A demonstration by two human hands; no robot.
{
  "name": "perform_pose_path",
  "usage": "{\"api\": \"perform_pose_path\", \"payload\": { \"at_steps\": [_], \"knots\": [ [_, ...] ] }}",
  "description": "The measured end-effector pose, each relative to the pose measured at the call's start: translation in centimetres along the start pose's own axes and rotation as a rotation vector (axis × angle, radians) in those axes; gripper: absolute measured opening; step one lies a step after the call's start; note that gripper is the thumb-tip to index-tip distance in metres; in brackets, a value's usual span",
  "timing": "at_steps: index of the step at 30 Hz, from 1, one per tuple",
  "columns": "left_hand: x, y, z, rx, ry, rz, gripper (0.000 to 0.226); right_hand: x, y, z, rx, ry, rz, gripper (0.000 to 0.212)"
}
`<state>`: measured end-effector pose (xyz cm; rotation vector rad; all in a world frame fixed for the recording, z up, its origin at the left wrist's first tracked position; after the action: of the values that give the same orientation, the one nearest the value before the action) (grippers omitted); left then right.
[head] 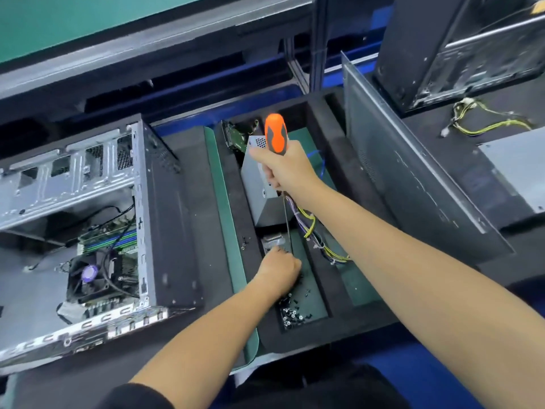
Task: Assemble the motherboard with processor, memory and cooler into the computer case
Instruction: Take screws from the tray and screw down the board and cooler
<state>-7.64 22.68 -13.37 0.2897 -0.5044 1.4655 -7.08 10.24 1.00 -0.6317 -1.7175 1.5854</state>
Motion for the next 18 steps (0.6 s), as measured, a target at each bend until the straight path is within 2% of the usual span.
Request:
{"api": "perform_pose_path", "payload": {
  "at_steps": [4, 8, 11, 18],
  "knots": [
    [-0.9, 0.6, -0.3, 0.242, -0.017, 0.083, 0.031, 0.7, 0.1, -0.1, 0.029, -0.036, 0.053, 0.038],
    [-1.6, 0.8, -0.5, 0.351, -0.054, 0.071, 0.024, 0.9, -0.2, 0.0, 0.022, -0.041, 0.068, 0.040],
    [-2.0, 1.0, -0.7, 0.361, -0.074, 0.062, 0.015, 1.0, -0.3, 0.4, -0.002, -0.033, 0.055, 0.041],
    [-2.3, 1.6, -1.5, 0.337, -0.028, 0.078, 0.027, 1.2, 0.0, 0.5, -0.026, -0.045, 0.059, 0.048]
  ]
}}
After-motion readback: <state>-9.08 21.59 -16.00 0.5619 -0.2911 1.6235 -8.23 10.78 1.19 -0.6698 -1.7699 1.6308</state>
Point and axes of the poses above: each hand's wrist, its own x-axis away from the middle knuckle, its own z-axis out of the back of the hand, y = z × x, the point moved 2 cm from there along -x, towards the middle knuckle, and after that the axes turned 3 degrees about y, right-handed, at the moved point
